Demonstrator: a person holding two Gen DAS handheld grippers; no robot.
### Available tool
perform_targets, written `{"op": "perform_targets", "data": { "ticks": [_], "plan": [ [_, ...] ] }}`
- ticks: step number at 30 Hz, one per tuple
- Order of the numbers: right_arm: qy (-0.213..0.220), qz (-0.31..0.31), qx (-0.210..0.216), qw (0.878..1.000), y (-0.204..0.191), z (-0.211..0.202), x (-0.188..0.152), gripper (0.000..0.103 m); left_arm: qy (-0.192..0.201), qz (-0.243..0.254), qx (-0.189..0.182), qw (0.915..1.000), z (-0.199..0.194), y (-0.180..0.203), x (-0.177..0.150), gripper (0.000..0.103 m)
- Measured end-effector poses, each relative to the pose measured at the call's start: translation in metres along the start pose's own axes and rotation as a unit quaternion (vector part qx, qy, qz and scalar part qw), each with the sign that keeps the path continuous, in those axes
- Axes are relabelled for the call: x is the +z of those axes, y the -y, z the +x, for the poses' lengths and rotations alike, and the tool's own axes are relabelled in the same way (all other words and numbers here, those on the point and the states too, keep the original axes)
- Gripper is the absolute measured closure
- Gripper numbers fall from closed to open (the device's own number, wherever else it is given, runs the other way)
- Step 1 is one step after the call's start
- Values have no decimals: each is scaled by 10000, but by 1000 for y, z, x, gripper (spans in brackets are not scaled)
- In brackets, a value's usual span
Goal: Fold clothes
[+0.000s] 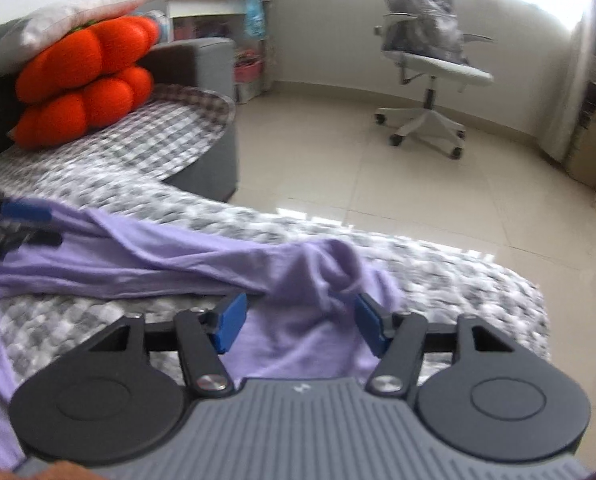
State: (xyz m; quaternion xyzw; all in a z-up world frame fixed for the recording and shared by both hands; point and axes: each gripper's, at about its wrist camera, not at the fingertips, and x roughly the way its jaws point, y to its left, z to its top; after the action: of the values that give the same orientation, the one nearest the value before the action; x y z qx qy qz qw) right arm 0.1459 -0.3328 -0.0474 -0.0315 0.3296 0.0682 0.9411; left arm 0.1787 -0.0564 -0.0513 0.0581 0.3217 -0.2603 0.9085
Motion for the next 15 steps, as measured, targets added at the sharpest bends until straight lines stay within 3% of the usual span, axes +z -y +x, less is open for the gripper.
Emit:
{"op": "perform_targets", "data": {
  "ticks": [3, 6, 8, 14, 15],
  "plan": [
    [103, 226, 122, 9996, 6, -5, -2, 58, -14, 200, -249, 9995, 3, 16, -3, 51],
    [121, 208, 166, 9996, 3, -7, -4, 61, -37, 370, -459, 9983, 8, 31, -6, 51],
    [159, 169, -75, 9997, 3, -8, -5, 61, -54, 474, -527, 9975, 11, 39, -8, 52],
    [-51, 268, -276, 9992, 16, -9, -16, 61, 3, 692, -539, 9961, 16, 51, -12, 59],
    [-115, 282, -270, 9992, 18, -6, -18, 68, 18, 710, -528, 9961, 17, 52, -12, 63]
  ]
}}
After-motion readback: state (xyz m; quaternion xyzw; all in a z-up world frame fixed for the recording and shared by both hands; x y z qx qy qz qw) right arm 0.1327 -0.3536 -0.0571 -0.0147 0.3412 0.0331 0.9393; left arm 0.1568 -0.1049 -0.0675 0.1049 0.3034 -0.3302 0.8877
